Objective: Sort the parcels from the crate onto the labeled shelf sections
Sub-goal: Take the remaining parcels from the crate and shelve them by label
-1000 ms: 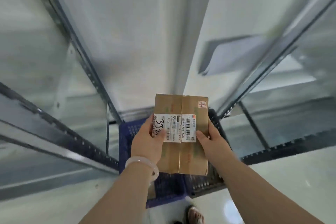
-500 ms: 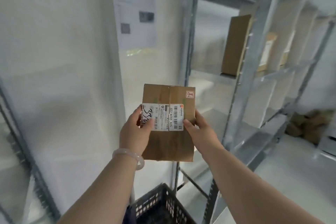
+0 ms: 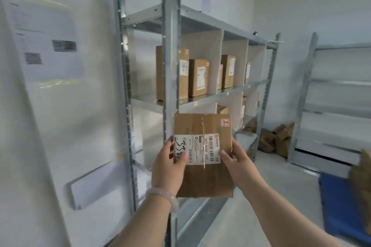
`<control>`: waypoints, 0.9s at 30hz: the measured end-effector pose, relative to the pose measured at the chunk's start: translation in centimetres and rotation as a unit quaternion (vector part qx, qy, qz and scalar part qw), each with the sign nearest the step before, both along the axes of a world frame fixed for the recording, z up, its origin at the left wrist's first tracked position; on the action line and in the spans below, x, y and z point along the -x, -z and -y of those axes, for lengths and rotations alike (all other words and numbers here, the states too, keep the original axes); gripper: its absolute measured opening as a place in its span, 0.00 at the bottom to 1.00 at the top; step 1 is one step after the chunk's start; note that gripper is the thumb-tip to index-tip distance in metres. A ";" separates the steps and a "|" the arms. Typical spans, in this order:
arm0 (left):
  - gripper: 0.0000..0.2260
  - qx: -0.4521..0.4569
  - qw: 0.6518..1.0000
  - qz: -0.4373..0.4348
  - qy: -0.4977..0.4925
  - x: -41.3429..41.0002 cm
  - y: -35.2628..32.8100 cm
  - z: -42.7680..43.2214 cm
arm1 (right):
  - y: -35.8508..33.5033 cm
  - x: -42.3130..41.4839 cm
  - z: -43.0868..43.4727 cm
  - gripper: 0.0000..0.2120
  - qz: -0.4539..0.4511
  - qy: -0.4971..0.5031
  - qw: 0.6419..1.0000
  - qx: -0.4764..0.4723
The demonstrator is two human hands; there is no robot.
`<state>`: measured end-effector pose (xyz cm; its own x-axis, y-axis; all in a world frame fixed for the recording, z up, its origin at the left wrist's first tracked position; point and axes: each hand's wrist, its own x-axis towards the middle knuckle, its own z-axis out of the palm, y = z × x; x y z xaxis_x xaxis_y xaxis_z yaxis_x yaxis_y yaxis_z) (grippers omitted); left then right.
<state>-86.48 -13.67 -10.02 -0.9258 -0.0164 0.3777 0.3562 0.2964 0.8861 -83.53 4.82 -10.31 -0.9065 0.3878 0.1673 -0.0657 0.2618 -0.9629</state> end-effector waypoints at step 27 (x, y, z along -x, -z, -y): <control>0.25 0.070 0.986 0.110 -0.101 24.9 9.6 -14.4 | 8.5 26.7 -14.6 0.33 0.154 -0.097 0.982 -0.042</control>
